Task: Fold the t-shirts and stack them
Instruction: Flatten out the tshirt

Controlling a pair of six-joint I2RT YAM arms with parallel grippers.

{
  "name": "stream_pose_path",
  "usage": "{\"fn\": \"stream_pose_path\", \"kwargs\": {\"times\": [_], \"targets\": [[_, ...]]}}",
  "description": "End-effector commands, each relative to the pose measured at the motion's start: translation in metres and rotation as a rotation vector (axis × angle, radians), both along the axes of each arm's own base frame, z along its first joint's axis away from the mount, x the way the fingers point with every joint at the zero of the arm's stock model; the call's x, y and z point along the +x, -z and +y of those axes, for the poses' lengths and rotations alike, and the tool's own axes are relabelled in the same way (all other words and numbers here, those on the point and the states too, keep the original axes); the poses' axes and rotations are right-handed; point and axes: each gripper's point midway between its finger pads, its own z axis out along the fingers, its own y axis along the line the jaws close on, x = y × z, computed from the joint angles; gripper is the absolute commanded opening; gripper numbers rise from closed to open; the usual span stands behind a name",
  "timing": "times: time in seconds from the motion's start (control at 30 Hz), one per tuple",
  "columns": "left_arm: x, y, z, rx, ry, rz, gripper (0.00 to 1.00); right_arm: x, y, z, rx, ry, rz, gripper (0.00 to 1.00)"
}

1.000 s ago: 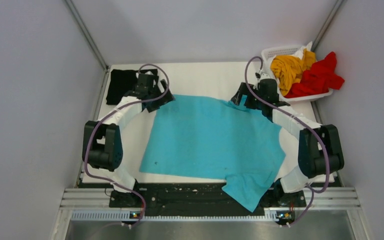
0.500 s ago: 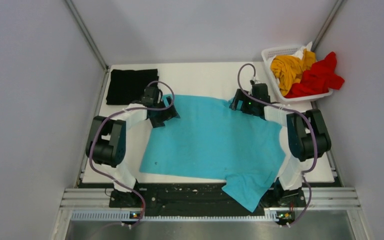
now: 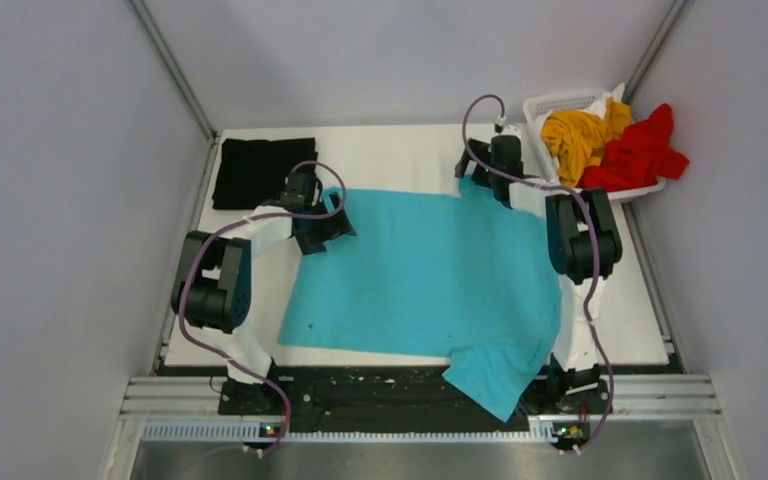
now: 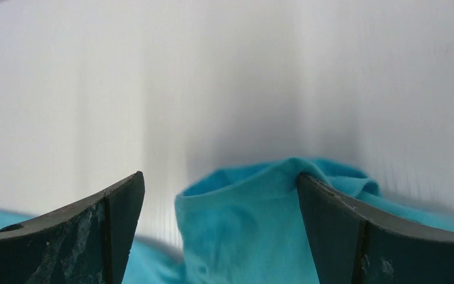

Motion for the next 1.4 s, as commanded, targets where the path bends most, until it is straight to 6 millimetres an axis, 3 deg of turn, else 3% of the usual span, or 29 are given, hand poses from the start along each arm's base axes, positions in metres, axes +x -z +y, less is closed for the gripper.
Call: {"fn": "stream_pose_path", "kwargs": {"times": [0.0,0.07,0.13,0.3,0.4,0.6,0.67,0.83,1.03,1.37], "targets": [[-0.024,0.031,0.034,0.135,-0.025,0.124,0.99,0.078,-0.073,-0.001,-0.06,0.061,-0.277,0.99],[-0.022,0.03,0.033,0.128,-0.023,0.119,0.99,0.101,-0.088,-0.001,-0.095,0.055,-0.303,0.99],[-0.019,0.025,0.031,0.116,-0.022,0.104,0.99,0.111,-0.097,0.003,-0.115,0.026,-0.295,0.99],[0.0,0.002,0.02,0.063,-0.021,0.027,0.99,0.094,-0.12,0.003,-0.14,-0.014,-0.263,0.99],[0.013,-0.014,0.015,0.037,-0.019,-0.017,0.99,0.064,-0.121,-0.002,-0.147,-0.027,-0.202,0.99],[0.035,-0.046,0.013,0.035,-0.02,-0.107,0.99,-0.029,-0.065,-0.029,-0.178,0.023,0.074,0.99],[0.045,-0.052,0.014,0.048,-0.023,-0.127,0.99,-0.056,-0.056,-0.033,-0.165,0.026,0.128,0.99],[0.065,-0.04,0.016,0.086,-0.023,-0.092,0.99,-0.097,-0.023,-0.044,-0.194,0.038,0.248,0.99],[0.094,-0.024,0.008,0.082,0.001,-0.082,0.99,-0.097,0.002,-0.056,-0.24,0.083,0.31,0.99],[0.135,0.0,0.018,0.108,-0.031,-0.064,0.99,-0.055,0.038,-0.07,-0.27,0.126,0.361,0.99]]}}
